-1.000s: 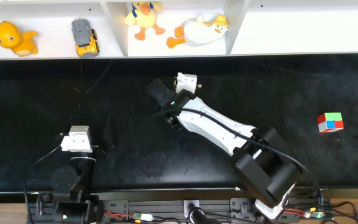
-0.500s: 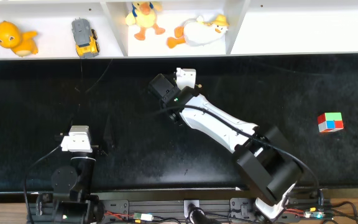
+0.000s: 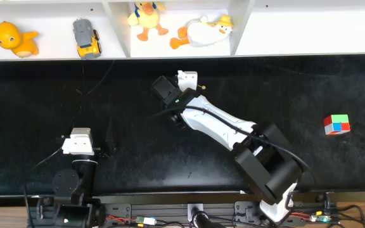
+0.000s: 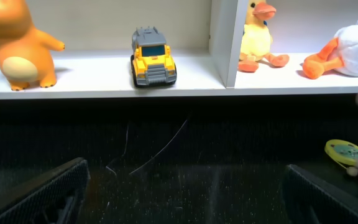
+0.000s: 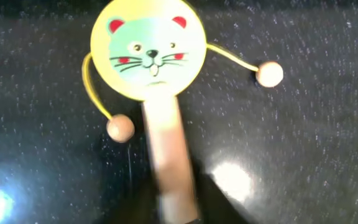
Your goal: Store Toys
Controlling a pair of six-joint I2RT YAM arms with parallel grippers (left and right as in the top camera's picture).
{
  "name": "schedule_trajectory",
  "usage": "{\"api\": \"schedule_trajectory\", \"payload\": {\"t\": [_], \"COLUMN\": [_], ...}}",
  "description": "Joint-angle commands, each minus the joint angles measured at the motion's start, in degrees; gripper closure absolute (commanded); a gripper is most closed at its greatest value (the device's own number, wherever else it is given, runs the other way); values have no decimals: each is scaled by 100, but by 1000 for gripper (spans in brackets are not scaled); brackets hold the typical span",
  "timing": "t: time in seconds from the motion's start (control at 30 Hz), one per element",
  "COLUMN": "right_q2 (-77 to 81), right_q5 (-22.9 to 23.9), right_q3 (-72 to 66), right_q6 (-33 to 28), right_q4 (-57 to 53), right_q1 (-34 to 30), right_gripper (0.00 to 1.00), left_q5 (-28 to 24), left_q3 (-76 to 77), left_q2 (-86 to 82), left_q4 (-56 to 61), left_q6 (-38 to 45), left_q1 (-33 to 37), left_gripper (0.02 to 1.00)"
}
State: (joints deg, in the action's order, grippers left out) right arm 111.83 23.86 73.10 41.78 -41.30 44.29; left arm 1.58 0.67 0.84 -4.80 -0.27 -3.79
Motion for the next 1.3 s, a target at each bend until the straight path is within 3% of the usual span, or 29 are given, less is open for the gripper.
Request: {"api": "schedule_trajectory", "payload": {"t": [0.03, 0.43, 0.73, 0.93, 1.2, 1.3], "right_q2": [52, -785, -2605, -3882, -4083, -3829], "right_q5": [-76, -175, -251, -774, -796, -800], "right_q3": [109, 83, -988, -1578, -1379, -1239], "right_q6": [44, -44, -1058, -2398, -4500, -5014], "right_q4": [4, -682, -1322, -1491, -1412, -1233], "right_q1": [-17, -321, -1222, -2114, -3331, -3578], "right_gripper": [956, 956, 956, 956, 958, 958], "left_q5": [48, 48, 48, 46, 48, 46], "left_q3": [-20, -20, -20, -20, -20, -20], "left_q2": [-68, -68, -68, -68, -68, -68], "left_q4": [-2, -2, -2, -2, -2, -2], "left_q6": [42, 42, 42, 42, 42, 42], "left_q1": [-35, -35, -35, -35, -35, -35], "left_gripper": [23, 20, 20, 20, 20, 23]}}
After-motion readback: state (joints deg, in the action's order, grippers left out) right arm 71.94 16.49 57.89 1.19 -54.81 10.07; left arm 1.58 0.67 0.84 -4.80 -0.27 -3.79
